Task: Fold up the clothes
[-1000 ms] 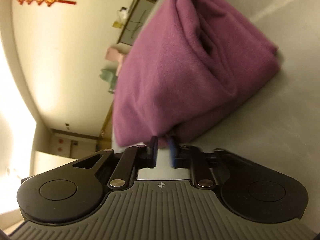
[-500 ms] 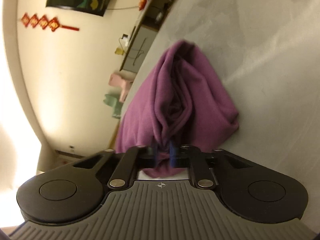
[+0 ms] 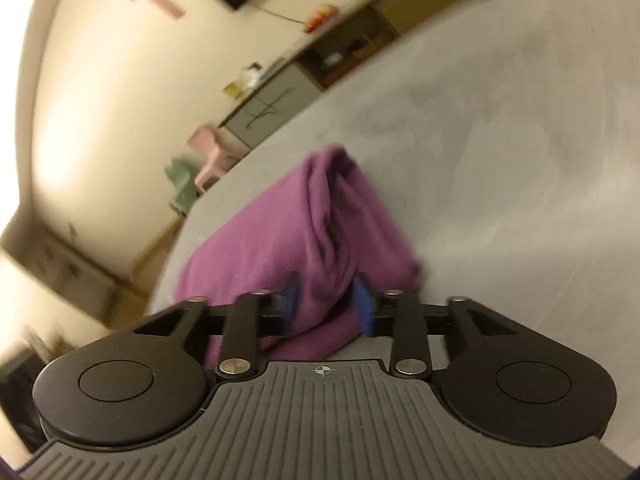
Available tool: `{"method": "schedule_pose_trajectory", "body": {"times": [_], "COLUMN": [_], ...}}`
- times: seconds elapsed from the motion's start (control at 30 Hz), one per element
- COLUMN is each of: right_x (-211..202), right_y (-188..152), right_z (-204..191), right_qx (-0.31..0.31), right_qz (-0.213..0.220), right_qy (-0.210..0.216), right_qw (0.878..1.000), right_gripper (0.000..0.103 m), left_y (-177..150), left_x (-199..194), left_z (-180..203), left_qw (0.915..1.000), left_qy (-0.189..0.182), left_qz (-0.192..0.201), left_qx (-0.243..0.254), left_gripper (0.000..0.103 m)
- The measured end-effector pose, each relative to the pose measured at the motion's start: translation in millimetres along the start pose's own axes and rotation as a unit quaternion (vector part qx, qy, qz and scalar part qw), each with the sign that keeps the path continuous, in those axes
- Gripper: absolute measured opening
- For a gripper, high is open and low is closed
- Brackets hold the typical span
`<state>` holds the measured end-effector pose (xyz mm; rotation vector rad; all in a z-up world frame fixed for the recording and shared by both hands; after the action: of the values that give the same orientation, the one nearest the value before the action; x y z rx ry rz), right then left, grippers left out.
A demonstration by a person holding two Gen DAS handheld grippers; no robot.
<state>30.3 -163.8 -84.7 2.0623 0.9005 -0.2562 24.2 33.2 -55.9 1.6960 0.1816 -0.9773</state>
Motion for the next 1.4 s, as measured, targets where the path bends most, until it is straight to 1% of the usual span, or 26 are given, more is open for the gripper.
{"method": "schedule_pose_trajectory", "body": {"times": [0.03,0.07,0.13,0.2,0.23,0.27,0.3,0.33,0.4,0.47,0.53,0.6,0.67,0.73,0.77,0.8,0.83,0.87,0.9,1.0,1.03,1.07,1.1,1.13,1.27,1.4], "right_x": [-3,-3,7,15,17,20,22,26,26,21,16,14,11,6,3,1,-1,2,7,19,21,25,27,28,27,27], "right_y": [0,-1,-8,-11,-12,-14,-15,-16,-13,-8,-5,-4,-4,-3,-2,-3,-5,-8,-10,-16,-17,-18,-18,-18,-18,-18], "right_z": [-1,0,3,2,0,-2,-2,-2,2,13,25,28,22,13,8,4,0,1,5,11,12,12,11,11,13,14], "right_qx": [-0.044,-0.087,-0.160,-0.206,-0.213,-0.214,-0.215,-0.215,-0.221,-0.224,-0.211,-0.205,-0.199,-0.188,-0.182,-0.181,-0.184,-0.187,-0.189,-0.188,-0.187,-0.188,-0.192,-0.196,-0.218,-0.230], "right_qz": [-0.013,-0.036,-0.081,-0.091,-0.093,-0.095,-0.096,-0.098,-0.086,-0.074,-0.072,-0.072,-0.067,-0.058,-0.053,-0.052,-0.055,-0.058,-0.063,-0.074,-0.073,-0.076,-0.078,-0.076,-0.066,-0.067], "right_qy": [-0.018,-0.034,-0.056,-0.053,-0.040,-0.023,-0.012,-0.008,-0.018,-0.049,-0.062,-0.056,-0.042,-0.031,-0.025,-0.023,-0.022,-0.025,-0.029,-0.023,-0.017,-0.012,-0.012,-0.016,-0.043,-0.056], "right_qw": [0.999,0.995,0.982,0.973,0.972,0.972,0.972,0.972,0.971,0.971,0.973,0.975,0.977,0.980,0.982,0.982,0.981,0.980,0.980,0.979,0.979,0.979,0.978,0.978,0.973,0.969], "right_gripper": [0.051,0.052,0.052,0.052,0.050,0.039,0.030,0.003,0.000,0.000,0.000,0.000,0.000,0.000,0.007,0.011,0.026,0.037,0.039,0.039,0.036,0.015,0.009,0.006,0.002,0.002], "left_y": [-2,-4,-4,-5,-5,-6,-6,-6,-7,-8,-11,-10,-11,-11,-11,-11,-12,-13,-14,-14,-13,-12,-12,-13,-17,-20], "left_x": [4,7,12,16,19,21,23,25,30,33,30,27,24,25,26,27,30,33,36,45,47,49,50,50,44,44], "left_z": [4,7,4,2,1,-1,-2,-3,-6,-8,-10,-6,1,6,9,11,12,13,14,17,17,18,17,17,15,13], "left_qw": [0.9998,0.9993,0.9991,0.9989,0.9987,0.9986,0.9984,0.9983,0.9979,0.9974,0.9971,0.9980,0.9985,0.9978,0.9973,0.9966,0.9958,0.9950,0.9941,0.9927,0.9929,0.9929,0.9926,0.9919,0.9903,0.9920], "left_qy": [0.011,0.020,0.025,0.031,0.034,0.037,0.039,0.042,0.048,0.054,0.059,0.044,0.027,0.033,0.037,0.042,0.046,0.050,0.054,0.058,0.056,0.055,0.057,0.060,0.060,0.049], "left_qz": [-0.006,-0.011,-0.014,-0.018,-0.020,-0.022,-0.024,-0.025,-0.029,-0.033,-0.035,-0.036,-0.039,-0.033,-0.028,-0.025,-0.026,-0.028,-0.029,-0.029,-0.028,-0.027,-0.028,-0.028,-0.025,-0.032], "left_qx": [0.018,0.030,0.030,0.031,0.031,0.031,0.032,0.032,0.033,0.033,0.032,0.027,0.029,0.047,0.057,0.067,0.074,0.082,0.090,0.102,0.101,0.101,0.104,0.109,0.123,0.112], "left_gripper": [0.062,0.061,0.061,0.060,0.048,0.037,0.015,0.011,0.008,0.007,0.007,0.009,0.015,0.022,0.025,0.031,0.035,0.036,0.038,0.039,0.031,0.027,0.019,0.015,0.012,0.013]}}
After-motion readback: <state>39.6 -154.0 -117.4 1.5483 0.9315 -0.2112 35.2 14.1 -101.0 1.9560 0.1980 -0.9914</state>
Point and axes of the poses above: each gripper's, at about its wrist camera, not at the fingertips, and x roughly the way its jaws point, z to its right, y to its top, the point moved 8 cm from there along x, roughly the way its jaws point, and after that the axes turned 7 degrees about y, right-handed, at the moved point
